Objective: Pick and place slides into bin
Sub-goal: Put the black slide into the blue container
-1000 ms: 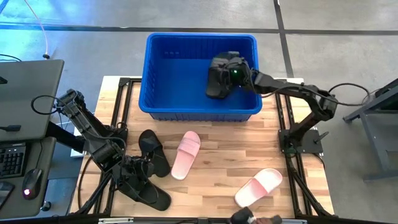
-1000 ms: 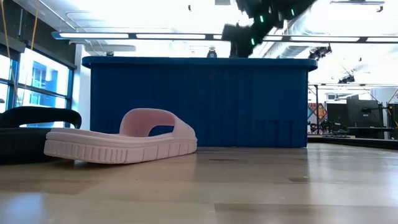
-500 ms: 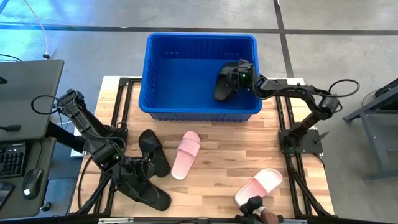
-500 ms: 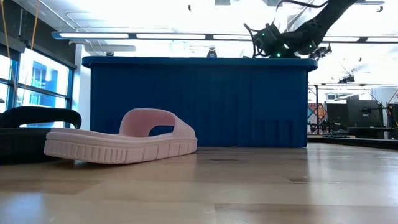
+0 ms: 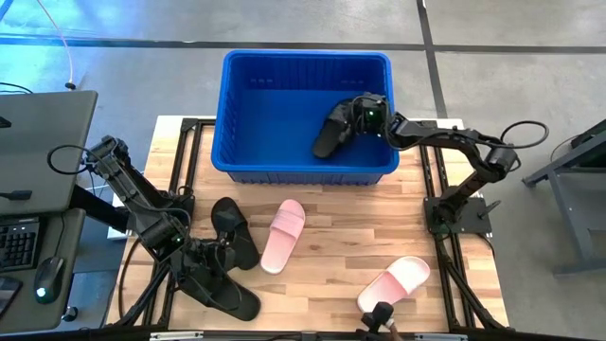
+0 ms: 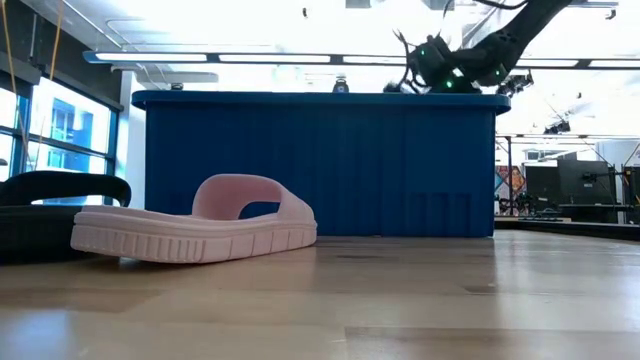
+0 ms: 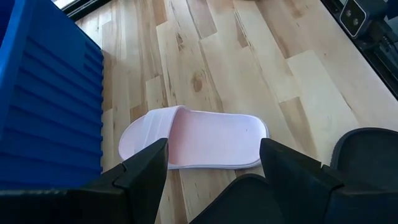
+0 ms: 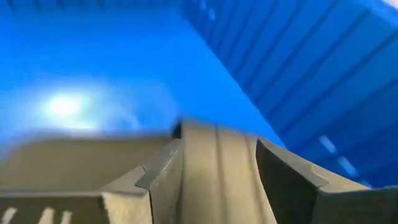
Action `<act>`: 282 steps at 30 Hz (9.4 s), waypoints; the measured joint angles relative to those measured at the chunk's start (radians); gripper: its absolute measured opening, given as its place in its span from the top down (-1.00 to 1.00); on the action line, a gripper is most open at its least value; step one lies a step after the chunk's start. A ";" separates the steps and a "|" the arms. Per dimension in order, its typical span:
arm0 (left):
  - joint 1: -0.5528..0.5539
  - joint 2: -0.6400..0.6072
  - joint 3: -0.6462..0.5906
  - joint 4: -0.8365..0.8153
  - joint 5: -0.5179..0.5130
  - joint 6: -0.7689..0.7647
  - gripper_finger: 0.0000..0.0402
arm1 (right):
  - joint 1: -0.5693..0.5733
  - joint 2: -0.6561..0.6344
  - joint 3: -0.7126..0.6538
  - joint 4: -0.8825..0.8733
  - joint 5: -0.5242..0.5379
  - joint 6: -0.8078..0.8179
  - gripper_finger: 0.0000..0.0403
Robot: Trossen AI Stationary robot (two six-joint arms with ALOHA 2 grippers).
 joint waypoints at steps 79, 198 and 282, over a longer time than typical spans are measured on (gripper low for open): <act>0.077 0.587 0.974 -0.763 -0.564 -0.140 0.94 | 1.131 -0.086 0.296 -0.763 0.530 0.558 0.02; 0.885 0.335 0.952 -0.763 0.107 0.582 0.31 | 1.130 0.157 0.205 -0.101 0.469 0.162 0.02; -0.142 0.403 0.095 -0.484 0.690 -1.372 0.31 | 1.004 0.063 0.204 -0.094 0.311 -0.192 0.02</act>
